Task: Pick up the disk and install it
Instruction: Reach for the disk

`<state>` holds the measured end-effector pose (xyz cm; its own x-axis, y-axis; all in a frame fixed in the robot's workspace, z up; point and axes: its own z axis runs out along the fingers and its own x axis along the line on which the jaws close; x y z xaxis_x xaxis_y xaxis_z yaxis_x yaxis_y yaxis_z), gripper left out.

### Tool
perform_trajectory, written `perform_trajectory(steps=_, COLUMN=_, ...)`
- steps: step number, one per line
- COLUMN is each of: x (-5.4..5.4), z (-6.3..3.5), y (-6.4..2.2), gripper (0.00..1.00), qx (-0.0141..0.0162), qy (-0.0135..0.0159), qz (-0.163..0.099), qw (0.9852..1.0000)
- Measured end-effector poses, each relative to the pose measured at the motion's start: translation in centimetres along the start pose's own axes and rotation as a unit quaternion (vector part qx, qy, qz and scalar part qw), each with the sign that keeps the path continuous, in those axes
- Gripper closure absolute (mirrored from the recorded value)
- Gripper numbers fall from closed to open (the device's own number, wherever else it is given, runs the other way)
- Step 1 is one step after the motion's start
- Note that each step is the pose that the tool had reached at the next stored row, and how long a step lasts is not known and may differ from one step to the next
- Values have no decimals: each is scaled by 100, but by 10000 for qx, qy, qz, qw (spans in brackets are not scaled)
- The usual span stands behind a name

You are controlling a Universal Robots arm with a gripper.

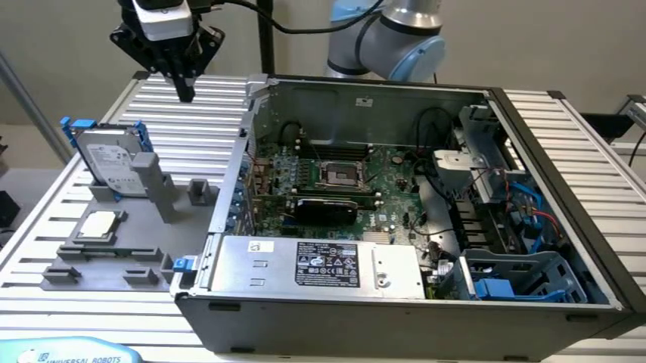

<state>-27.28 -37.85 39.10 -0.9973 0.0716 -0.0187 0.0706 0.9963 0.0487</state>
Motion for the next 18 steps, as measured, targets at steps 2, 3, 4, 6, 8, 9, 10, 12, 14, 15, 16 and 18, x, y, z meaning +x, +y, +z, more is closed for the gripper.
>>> perform_trajectory(steps=2, x=95, z=3, y=14, gripper=89, qx=0, qy=1, qz=0, qw=10000)
perform_trajectory(steps=3, x=141, z=5, y=21, gripper=89, qx=0, qy=1, qz=1, qw=10000)
perform_trajectory(steps=4, x=186, z=7, y=27, gripper=89, qx=0, qy=1, qz=0, qw=10000)
perform_trajectory(steps=6, x=278, z=12, y=37, gripper=89, qx=0, qy=2, qz=0, qw=10000)
perform_trajectory(steps=8, x=368, z=19, y=43, gripper=89, qx=0, qy=2, qz=0, qw=10000)
perform_trajectory(steps=9, x=416, z=23, y=43, gripper=89, qx=0, qy=2, qz=0, qw=10000)
perform_trajectory(steps=10, x=461, z=27, y=43, gripper=89, qx=0, qy=2, qz=0, qw=10000)
perform_trajectory(steps=12, x=552, z=35, y=41, gripper=89, qx=0, qy=4, qz=0, qw=10000)
perform_trajectory(steps=14, x=642, z=42, y=37, gripper=89, qx=0, qy=8, qz=0, qw=10000)
perform_trajectory(steps=15, x=686, z=46, y=34, gripper=89, qx=1, qy=11, qz=0, qw=10000)
perform_trajectory(steps=16, x=735, z=49, y=31, gripper=89, qx=1, qy=15, qz=1, qw=10000)
perform_trajectory(steps=18, x=823, z=55, y=24, gripper=89, qx=1, qy=21, qz=1, qw=10000)
